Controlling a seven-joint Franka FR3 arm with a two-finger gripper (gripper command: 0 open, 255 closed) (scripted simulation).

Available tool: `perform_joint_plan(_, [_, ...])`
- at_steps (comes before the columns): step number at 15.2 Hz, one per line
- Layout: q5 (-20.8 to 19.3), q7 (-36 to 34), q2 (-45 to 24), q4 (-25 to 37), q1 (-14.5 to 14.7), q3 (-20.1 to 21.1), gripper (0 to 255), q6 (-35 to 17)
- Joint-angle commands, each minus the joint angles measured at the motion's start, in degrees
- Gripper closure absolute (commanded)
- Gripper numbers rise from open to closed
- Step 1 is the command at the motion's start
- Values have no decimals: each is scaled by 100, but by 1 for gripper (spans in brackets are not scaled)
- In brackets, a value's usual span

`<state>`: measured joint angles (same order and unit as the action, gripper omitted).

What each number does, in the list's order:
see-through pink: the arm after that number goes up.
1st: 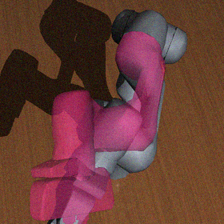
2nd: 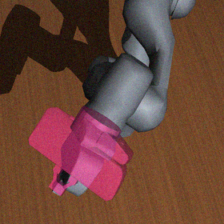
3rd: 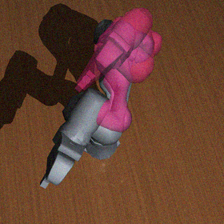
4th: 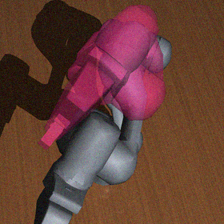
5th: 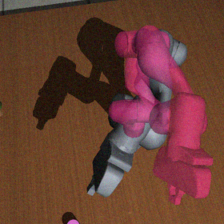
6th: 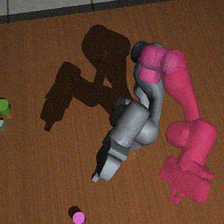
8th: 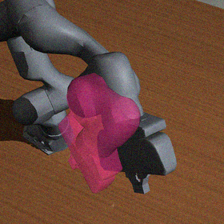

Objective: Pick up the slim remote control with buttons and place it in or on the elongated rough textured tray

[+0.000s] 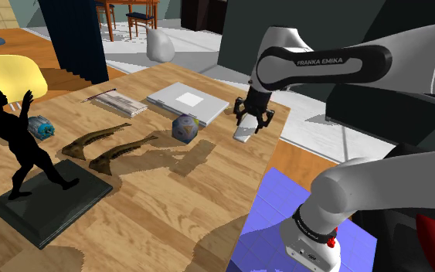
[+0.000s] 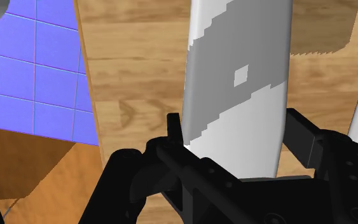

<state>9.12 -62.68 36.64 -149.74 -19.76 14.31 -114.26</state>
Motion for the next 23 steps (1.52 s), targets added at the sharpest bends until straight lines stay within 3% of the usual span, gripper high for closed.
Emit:
perform_joint_plan(1, [-142, 182, -297, 194, -154, -131, 255, -95])
perform_joint_plan(12, [-750, 1186, -2110, 1683, -857, -872, 255, -380])
perform_joint_plan(23, [-913, 2036, -4090, 3931, -1301, -1372, 255, -107])
